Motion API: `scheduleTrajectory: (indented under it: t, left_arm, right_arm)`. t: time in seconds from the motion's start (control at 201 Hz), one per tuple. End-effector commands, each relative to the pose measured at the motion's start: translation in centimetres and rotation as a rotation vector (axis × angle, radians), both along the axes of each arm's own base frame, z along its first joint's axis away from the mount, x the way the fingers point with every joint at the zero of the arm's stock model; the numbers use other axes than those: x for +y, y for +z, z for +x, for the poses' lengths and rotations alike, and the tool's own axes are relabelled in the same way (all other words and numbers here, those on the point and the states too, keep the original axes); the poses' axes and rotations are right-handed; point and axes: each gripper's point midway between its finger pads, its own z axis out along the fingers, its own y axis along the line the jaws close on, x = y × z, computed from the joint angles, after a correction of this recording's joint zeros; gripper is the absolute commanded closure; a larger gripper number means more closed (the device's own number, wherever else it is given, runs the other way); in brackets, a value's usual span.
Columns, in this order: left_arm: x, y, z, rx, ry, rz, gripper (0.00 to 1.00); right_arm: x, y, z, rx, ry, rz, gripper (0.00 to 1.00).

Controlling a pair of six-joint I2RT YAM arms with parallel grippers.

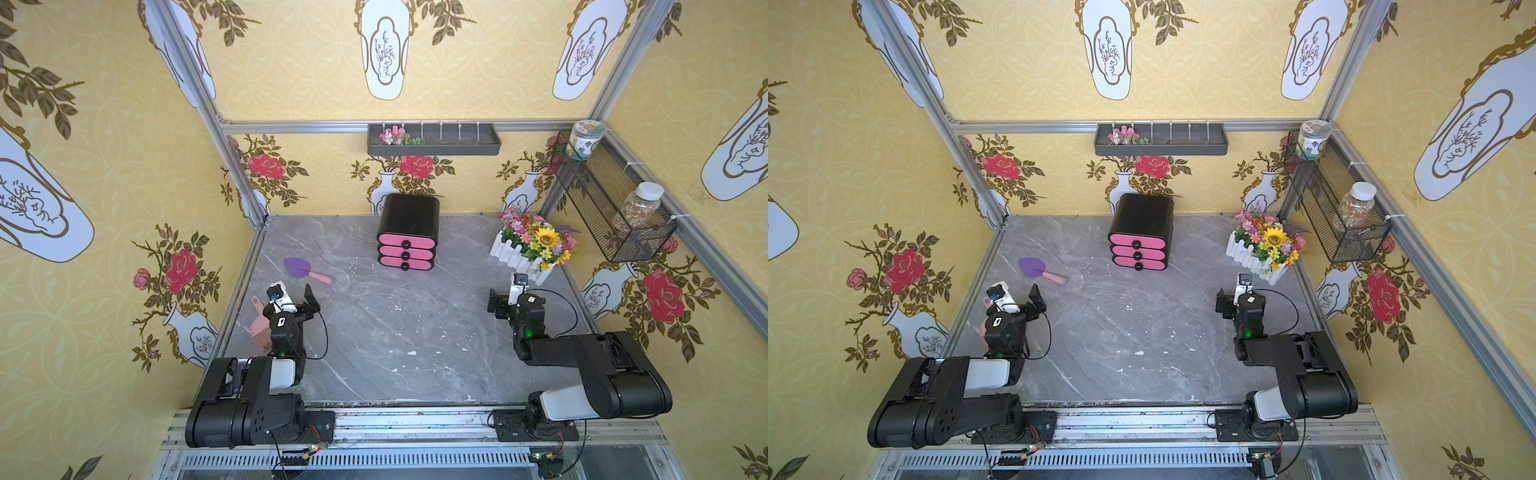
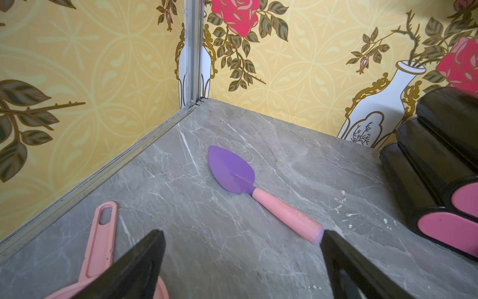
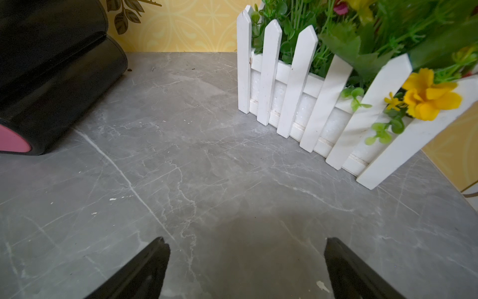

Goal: Put the binder clips in the drawer according to color
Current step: Reset both arms

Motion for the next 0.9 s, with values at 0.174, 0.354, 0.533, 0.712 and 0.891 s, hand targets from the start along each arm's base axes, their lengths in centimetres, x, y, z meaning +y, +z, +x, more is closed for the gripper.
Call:
scheduleTrajectory:
  t: [0.174,0.354,0.533,0.712,0.891]
  left_arm:
    - [-0.04,0.25,0.03,-0.014,-0.002,0.0,0.0]
    - [-0.07,0.14,0.37,-0.008,-0.006,-0.001,0.0]
    - [-0.07,0.34,0.12,-0.017,-0.006,0.001,0.0]
    - [-0.07,0.33,0.04,-0.017,-0.007,0.002,0.0]
    - [-0.11,0.3,0.03,-0.016,-0.009,0.002,0.0]
  right_arm:
    - [0.05,0.73,0.29,-0.031,0.001,0.002,0.03]
    - [0.06,0.71,0.27,-0.03,0.001,0.003,0.03]
    - [0.04,0.77,0.3,-0.032,0.001,0.003,0.03]
    - [0.05,0.77,0.3,-0.032,0.001,0.002,0.03]
    - [0.02,0.78,0.3,-0.032,0.0,0.002,0.03]
